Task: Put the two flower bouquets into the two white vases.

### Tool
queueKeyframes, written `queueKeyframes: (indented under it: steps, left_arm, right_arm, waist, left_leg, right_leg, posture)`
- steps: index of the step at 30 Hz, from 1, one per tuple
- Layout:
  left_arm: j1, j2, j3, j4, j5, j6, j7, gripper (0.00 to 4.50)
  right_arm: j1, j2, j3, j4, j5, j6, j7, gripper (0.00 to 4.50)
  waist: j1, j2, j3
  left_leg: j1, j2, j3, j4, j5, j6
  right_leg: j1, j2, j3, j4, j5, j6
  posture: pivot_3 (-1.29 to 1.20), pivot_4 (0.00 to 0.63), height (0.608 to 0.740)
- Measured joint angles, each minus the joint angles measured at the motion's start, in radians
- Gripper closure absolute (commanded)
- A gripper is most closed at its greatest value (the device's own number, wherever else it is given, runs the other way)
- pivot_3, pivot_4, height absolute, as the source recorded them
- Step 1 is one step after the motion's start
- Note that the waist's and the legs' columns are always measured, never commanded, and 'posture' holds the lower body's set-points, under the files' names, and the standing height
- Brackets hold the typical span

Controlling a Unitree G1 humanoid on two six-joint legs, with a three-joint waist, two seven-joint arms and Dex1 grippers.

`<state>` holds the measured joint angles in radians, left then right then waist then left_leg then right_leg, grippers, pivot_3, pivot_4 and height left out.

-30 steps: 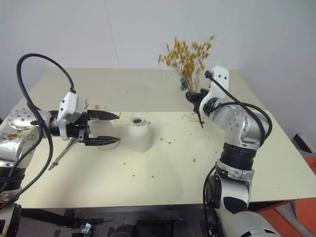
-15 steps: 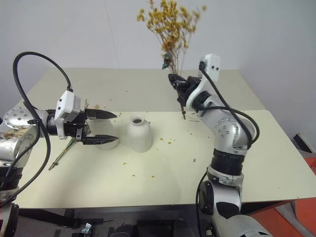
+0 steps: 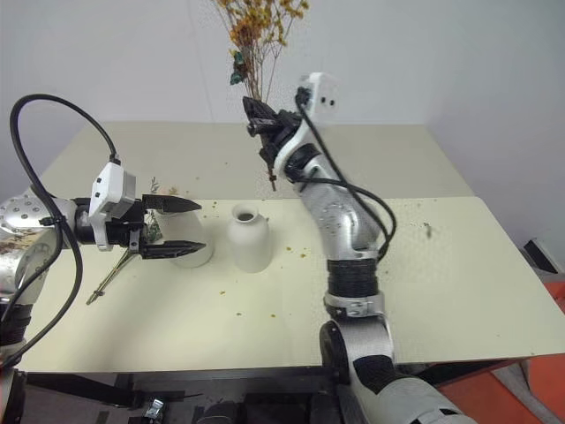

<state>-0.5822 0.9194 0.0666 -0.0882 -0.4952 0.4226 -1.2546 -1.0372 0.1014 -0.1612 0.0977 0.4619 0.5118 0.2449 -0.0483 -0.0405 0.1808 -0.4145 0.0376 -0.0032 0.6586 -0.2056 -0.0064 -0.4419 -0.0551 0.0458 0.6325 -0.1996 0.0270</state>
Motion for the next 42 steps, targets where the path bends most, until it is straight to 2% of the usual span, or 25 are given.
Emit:
queueKeyframes:
  steps: [5,9,15,22,34,42]
  left_arm:
    - [0.012,0.003,0.008,-0.019,-0.004,0.018,0.015,0.45]
    - [0.016,0.004,0.010,-0.030,-0.005,0.021,0.021,0.45]
    - [0.030,0.004,0.018,-0.031,-0.006,0.023,0.026,0.45]
    - [0.031,0.005,0.018,-0.032,-0.009,0.035,0.027,0.45]
    - [0.050,0.021,0.024,-0.055,-0.016,0.046,0.029,0.45]
    - [0.050,0.027,0.026,-0.055,-0.016,0.059,0.029,0.45]
  right_arm:
    - [0.013,0.003,0.103,0.017,-0.084,-0.186,-0.036,4.47]
    - [0.093,-0.006,0.205,0.020,-0.127,-0.292,-0.034,4.47]
    - [0.154,-0.009,0.301,0.045,-0.136,-0.351,-0.043,4.47]
    - [0.156,-0.009,0.355,0.069,-0.130,-0.413,-0.054,4.47]
    - [0.156,-0.008,0.388,0.192,-0.125,-0.563,-0.084,4.47]
    - [0.155,-0.008,0.401,0.214,-0.123,-0.599,-0.094,4.47]
  waist:
    - [0.002,0.000,0.000]
    - [0.001,0.000,0.000]
    - [0.000,0.000,0.000]
    - [0.001,0.000,0.000]
    - [0.000,0.000,0.000]
    - [0.000,0.000,0.000]
  left_leg:
    - [0.000,0.000,0.000,0.000,0.000,0.000]
    - [0.000,0.000,0.000,0.000,0.000,0.000]
    - [0.000,0.000,0.000,0.000,0.000,0.000]
    - [0.000,0.000,0.000,0.000,0.000,0.000]
    - [0.002,0.000,0.000,0.000,0.000,0.000]
    - [0.004,0.000,0.000,0.000,0.000,0.000]
  right_leg:
    - [0.000,-0.001,0.000,0.000,0.000,0.000]
    - [0.000,0.000,0.000,0.000,0.000,0.000]
    - [0.000,0.000,0.000,0.000,0.000,0.000]
    - [0.000,0.000,0.000,0.000,0.000,0.000]
    - [0.002,0.000,0.000,0.001,0.000,0.000]
    - [0.003,0.000,0.000,0.001,0.000,0.000]
  posture:
    - [0.00,0.150,0.740]
    - [0.00,0.150,0.740]
    - [0.00,0.150,0.740]
    - [0.00,0.150,0.740]
    - [0.00,0.150,0.740]
    - [0.00,0.150,0.740]
